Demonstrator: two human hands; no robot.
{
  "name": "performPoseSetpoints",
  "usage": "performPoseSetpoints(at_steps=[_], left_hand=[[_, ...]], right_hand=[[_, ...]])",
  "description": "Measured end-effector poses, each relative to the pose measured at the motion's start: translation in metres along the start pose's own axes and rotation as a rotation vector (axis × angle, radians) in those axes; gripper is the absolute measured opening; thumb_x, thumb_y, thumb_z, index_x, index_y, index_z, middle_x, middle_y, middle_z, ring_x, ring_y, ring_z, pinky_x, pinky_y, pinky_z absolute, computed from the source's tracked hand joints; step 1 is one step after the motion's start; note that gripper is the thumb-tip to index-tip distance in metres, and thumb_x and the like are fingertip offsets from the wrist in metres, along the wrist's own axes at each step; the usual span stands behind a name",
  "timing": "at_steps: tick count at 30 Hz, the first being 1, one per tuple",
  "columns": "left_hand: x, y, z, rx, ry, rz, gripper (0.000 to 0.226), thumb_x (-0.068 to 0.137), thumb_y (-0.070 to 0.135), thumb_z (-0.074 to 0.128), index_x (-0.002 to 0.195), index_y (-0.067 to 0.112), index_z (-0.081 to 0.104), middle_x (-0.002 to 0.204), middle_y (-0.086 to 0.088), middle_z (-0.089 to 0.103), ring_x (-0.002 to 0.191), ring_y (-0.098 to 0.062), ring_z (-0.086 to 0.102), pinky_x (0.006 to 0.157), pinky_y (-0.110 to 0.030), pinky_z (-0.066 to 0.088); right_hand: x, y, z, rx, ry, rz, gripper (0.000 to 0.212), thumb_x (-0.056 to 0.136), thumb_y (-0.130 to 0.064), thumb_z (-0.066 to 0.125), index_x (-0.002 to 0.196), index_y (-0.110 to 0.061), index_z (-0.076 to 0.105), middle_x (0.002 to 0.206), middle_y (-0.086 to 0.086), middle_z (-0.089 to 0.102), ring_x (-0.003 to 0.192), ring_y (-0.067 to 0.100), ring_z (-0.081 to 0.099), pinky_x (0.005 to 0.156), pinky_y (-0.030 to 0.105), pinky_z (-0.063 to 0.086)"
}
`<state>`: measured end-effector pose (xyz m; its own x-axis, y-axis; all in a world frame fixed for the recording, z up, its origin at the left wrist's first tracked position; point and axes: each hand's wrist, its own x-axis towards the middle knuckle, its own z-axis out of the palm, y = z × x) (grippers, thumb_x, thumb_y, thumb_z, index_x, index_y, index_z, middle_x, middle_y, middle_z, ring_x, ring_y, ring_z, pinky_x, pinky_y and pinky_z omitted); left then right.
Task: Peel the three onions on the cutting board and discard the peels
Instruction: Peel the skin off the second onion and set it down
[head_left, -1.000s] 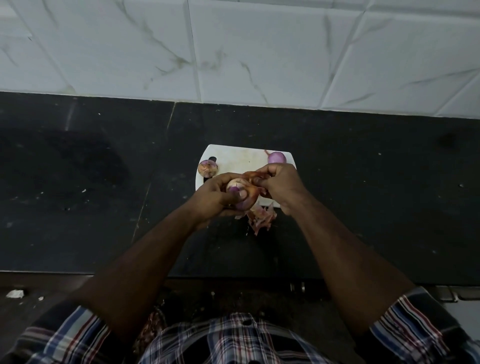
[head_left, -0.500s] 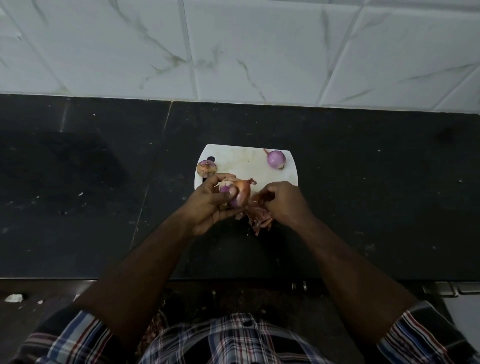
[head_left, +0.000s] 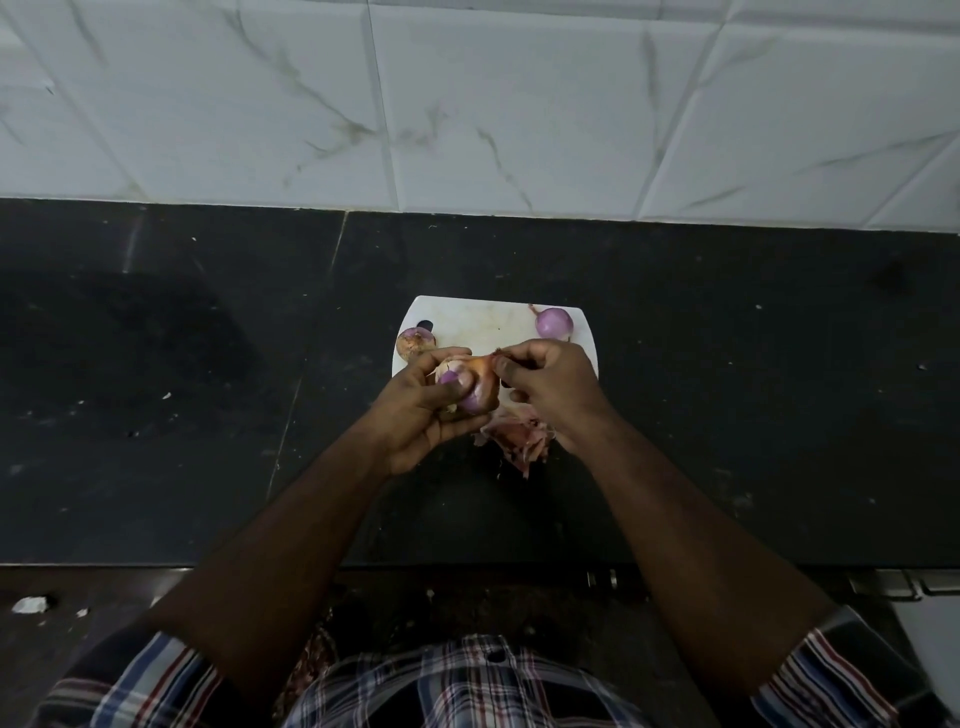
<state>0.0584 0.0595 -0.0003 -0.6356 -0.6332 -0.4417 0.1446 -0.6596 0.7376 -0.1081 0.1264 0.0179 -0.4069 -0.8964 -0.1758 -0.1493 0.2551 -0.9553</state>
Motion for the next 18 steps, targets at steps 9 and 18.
performPoseSetpoints(at_steps=[9,18], left_hand=[[-0.0094,0.0044,0.0043,-0.102,-0.088,-0.080,0.035,0.086,0.024,0.059,0.118,0.009,0.064,0.100,-0.014,0.071,0.086,-0.028,0.072,0.064,-0.029,0.062],[-0.0065,-0.0005,-0.0040,-0.181,-0.111,-0.116,0.035,0.091,0.024,0.056,0.122,0.010,0.063,0.105,-0.014,0.069,0.091,-0.028,0.068,0.065,-0.029,0.062]], right_hand=[[0.0004,0.0022,0.0032,0.236,-0.052,-0.055,0.026,0.096,-0.002,0.057,0.080,-0.018,0.071,0.085,0.003,0.072,0.088,0.021,0.069,0.088,0.049,0.058],[-0.0023,0.0034,-0.0041,0.182,-0.078,0.020,0.020,0.095,0.003,0.057,0.100,-0.008,0.074,0.098,0.011,0.075,0.094,0.022,0.072,0.076,0.032,0.060]])
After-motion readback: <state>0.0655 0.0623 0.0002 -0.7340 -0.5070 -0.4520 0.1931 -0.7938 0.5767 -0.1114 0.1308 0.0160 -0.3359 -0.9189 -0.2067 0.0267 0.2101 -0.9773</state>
